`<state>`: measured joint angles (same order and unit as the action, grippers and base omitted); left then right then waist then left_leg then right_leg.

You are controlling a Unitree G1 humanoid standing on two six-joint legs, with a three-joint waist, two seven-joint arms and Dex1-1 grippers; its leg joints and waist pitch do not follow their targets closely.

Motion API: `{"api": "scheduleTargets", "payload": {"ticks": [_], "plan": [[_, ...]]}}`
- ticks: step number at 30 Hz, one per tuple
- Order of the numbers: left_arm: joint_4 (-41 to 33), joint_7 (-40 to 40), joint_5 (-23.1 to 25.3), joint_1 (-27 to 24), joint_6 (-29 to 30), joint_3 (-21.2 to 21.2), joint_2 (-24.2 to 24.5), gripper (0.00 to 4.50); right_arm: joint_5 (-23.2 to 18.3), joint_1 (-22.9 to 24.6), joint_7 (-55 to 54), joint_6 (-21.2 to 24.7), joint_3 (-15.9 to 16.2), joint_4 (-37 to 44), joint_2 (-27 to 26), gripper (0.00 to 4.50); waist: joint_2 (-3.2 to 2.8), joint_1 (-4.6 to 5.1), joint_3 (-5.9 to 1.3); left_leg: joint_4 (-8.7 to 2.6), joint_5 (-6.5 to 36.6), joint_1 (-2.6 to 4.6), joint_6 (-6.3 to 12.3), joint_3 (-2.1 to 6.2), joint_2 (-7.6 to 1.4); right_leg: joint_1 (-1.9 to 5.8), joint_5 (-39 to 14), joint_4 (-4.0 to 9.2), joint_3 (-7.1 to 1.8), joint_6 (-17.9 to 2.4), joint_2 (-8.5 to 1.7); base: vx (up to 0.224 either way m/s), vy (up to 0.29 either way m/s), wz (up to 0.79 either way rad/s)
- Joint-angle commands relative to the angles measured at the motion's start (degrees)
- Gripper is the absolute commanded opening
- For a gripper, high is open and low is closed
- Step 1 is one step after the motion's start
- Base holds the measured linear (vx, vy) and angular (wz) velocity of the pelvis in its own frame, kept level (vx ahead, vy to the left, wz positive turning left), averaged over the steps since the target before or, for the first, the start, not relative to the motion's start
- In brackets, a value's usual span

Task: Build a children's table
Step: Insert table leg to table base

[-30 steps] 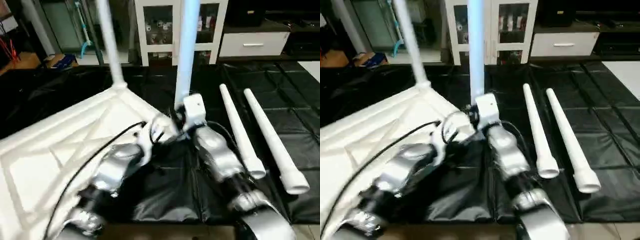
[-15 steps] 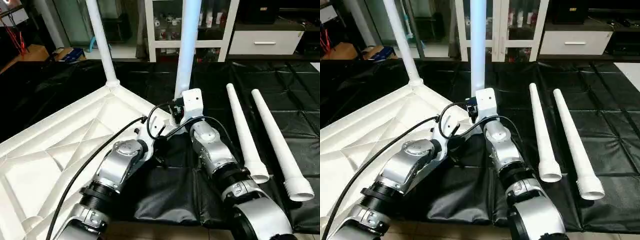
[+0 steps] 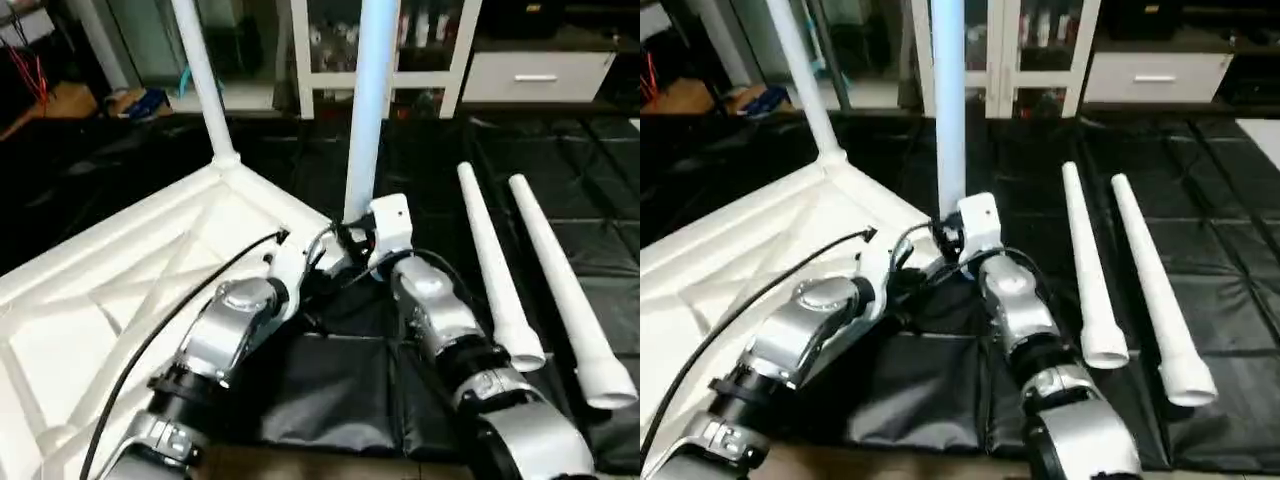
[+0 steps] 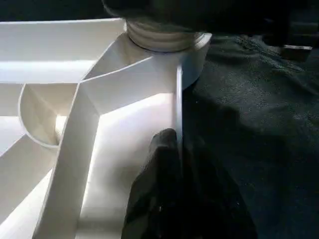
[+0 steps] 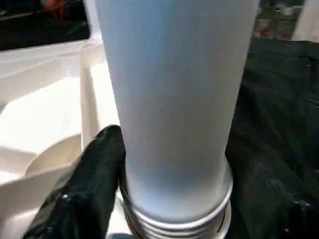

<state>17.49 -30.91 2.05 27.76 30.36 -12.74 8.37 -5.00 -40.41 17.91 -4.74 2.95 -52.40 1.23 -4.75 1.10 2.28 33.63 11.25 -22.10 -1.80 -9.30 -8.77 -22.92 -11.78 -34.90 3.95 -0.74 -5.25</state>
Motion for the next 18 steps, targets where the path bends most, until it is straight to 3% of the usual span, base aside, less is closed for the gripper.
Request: {"api": "scheduleTargets", "payload": {"ticks": [1, 3, 7, 10, 15, 18], "plan": [[0.40, -2.40, 0.58, -1.04, -1.44, -1.54, 2.19, 0.00, -0.56, 0.86, 3.08, 1.43, 0.75, 2.12, 0.85, 3.53, 0.48, -0.36, -3.25, -3.63, 7.28, -0.05, 8.05, 1.10, -3.79, 3.12, 0.27, 3.94, -2.44, -15.86, -3.63, 0.000, 0.000, 0.00], [0.14, -3.14, 0.69, -1.22, -1.73, -2.01, 2.66, 0.00, -0.64, 0.97, 3.81, 1.59, 0.67, 2.63, 1.24, 3.75, 0.49, -0.54, -3.48, -3.29, 5.49, 0.11, 9.15, 0.84, -3.94, 3.12, 2.39, 3.56, -2.35, -16.42, -3.63, 0.000, 0.000, 0.00], [-3.12, -9.91, 0.78, -3.84, -3.15, -5.03, 7.67, 0.00, -4.78, 4.25, 15.15, 5.50, 0.54, 11.82, 5.60, 4.13, 0.34, -1.05, -3.58, -3.01, 3.61, 0.35, 10.61, 0.87, -4.25, 3.20, 5.09, 3.14, -2.28, -16.56, -3.44, 0.000, 0.000, 0.00], [-3.99, -14.78, 0.11, -5.01, -5.74, -6.20, 10.39, 0.00, -7.06, 6.56, 21.44, 7.52, 0.95, 17.51, 8.83, 4.40, 0.64, -1.58, -3.64, -2.77, 2.28, 0.62, 11.45, 0.70, -4.28, 3.01, 5.89, 3.00, -2.27, -16.62, -3.31, 0.000, 0.000, 0.00], [-5.82, -22.65, -1.39, -6.51, -9.29, -8.31, 14.42, 0.00, -9.61, 10.14, 28.82, 9.73, 1.56, 26.45, 14.34, 4.46, 0.39, -2.27, -3.27, -3.28, 8.44, 0.96, 8.12, 0.49, -4.42, 2.82, -1.81, 3.53, -2.55, -15.72, -3.44, 0.000, 0.000, 0.00], [-5.65, -24.46, -1.10, -6.53, -11.47, -9.24, 15.63, 0.00, -11.01, 11.74, 33.34, 11.16, 2.21, 30.04, 17.25, 4.46, 0.37, -2.89, -3.20, -3.54, 10.17, 1.19, 6.12, 0.37, -4.43, 2.78, -3.20, 3.72, -2.59, -14.84, -3.17, 0.000, 0.000, 0.00]]}}
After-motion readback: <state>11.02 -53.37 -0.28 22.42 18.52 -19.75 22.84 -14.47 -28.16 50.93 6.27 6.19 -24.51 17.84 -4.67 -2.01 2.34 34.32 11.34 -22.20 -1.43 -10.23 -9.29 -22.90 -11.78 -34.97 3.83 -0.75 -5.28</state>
